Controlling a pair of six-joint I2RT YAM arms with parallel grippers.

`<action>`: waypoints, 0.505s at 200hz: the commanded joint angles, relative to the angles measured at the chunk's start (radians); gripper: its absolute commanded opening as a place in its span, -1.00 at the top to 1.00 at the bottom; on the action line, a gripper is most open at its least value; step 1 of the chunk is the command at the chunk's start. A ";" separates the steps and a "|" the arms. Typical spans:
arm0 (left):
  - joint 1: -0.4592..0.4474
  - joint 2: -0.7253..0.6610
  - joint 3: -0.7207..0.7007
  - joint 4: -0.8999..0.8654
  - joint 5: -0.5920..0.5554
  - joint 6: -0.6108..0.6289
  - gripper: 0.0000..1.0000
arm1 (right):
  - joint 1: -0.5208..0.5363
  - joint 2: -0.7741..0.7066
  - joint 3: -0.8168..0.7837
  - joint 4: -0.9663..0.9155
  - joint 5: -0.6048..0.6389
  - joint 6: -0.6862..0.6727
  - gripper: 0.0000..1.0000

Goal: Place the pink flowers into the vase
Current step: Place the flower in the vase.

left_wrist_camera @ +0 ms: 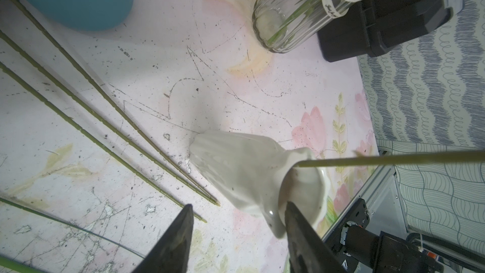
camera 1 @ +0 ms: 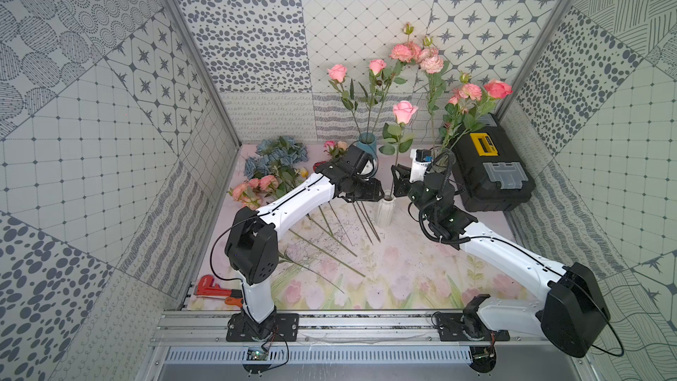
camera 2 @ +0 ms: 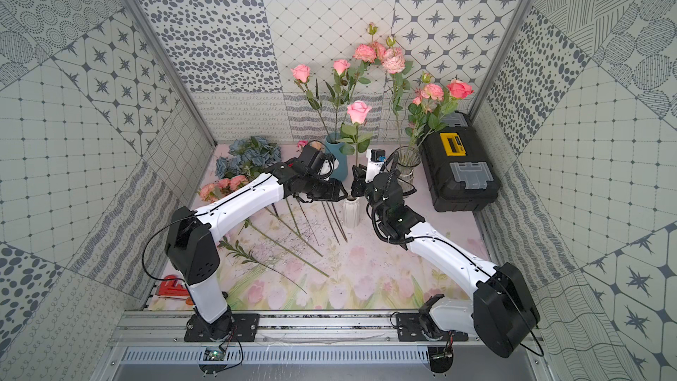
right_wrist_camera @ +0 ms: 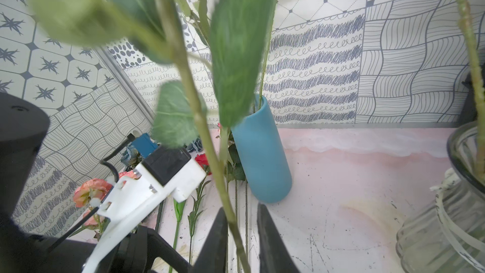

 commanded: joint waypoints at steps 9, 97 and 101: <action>-0.003 0.004 0.013 -0.009 0.001 0.013 -0.10 | 0.008 -0.057 -0.009 0.023 0.010 0.002 0.35; -0.003 -0.015 0.016 -0.011 -0.015 0.009 -0.11 | 0.026 -0.216 -0.006 -0.123 0.030 -0.008 0.16; -0.003 -0.017 0.016 -0.011 -0.017 0.008 -0.11 | 0.027 -0.221 -0.002 -0.136 0.032 -0.011 0.15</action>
